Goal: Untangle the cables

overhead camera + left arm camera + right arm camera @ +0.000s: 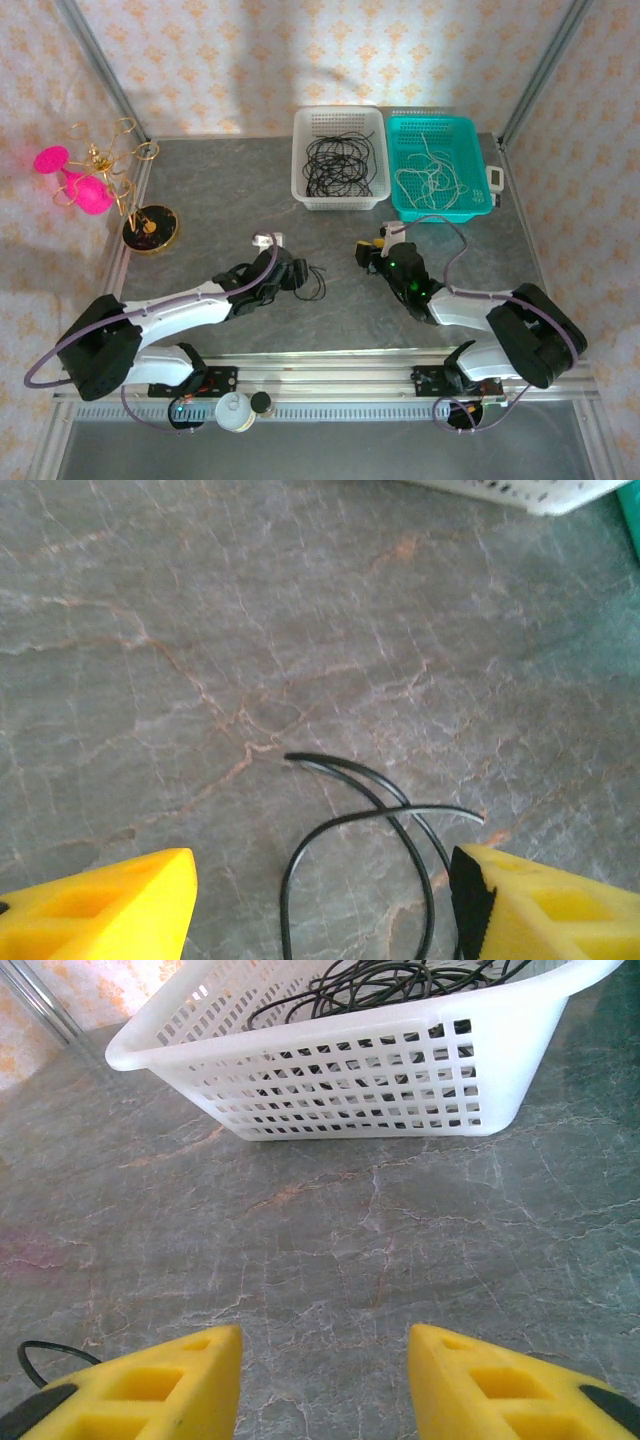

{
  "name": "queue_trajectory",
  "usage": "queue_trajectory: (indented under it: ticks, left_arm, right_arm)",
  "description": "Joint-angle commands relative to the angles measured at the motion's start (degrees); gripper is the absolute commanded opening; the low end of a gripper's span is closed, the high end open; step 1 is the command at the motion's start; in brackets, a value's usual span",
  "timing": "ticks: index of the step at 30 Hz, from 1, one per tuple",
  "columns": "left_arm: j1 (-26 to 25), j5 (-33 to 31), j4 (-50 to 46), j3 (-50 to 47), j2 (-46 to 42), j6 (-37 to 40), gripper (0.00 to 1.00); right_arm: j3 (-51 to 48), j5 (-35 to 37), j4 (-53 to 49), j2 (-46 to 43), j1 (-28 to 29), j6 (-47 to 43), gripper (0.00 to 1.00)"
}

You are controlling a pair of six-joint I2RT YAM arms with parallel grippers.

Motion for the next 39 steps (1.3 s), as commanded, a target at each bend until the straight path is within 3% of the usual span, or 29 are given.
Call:
queue_trajectory:
  ticks: [1, 8, 13, 16, 19, 21, 28, 39]
  left_arm:
    - [-0.4, 1.2, -2.0, 1.0, 1.7, -0.5, 0.68]
    - [-0.4, 2.3, 0.1, 3.8, 4.9, 2.9, 0.67]
    - [-0.2, 1.3, -0.1, 4.8, 4.9, 4.4, 0.67]
    - [-0.2, 1.6, 0.0, 4.5, 3.7, 5.0, 0.67]
    - [-0.2, 1.9, 1.0, 2.8, 1.8, 5.1, 0.67]
    - [-0.1, 1.9, 1.7, 1.4, 0.3, 4.7, 0.67]
    - [0.8, 2.4, 3.9, -2.4, -3.8, 4.6, 0.68]
    - [0.7, 2.1, 5.3, -5.0, -6.8, 4.1, 0.68]
  right_arm:
    - [0.7, 1.4, 1.2, 1.1, 0.3, -1.0, 0.48]
    - [1.4, -0.3, 0.5, 2.0, 0.4, -1.1, 0.48]
    - [1.6, -18.9, 0.9, 2.3, 0.5, -4.8, 0.49]
    - [-0.7, -26.9, 7.4, 4.3, 0.6, -7.2, 0.48]
    - [3.3, -32.1, 2.2, 9.4, 0.6, -14.1, 0.48]
    - [6.5, -33.7, -2.0, 12.2, 0.6, -18.3, 0.49]
    - [10.1, -39.4, -1.9, 18.9, 0.6, -27.6, 0.49]
    - [17.5, -42.5, -2.3, 28.9, -0.2, -30.3, 0.39]
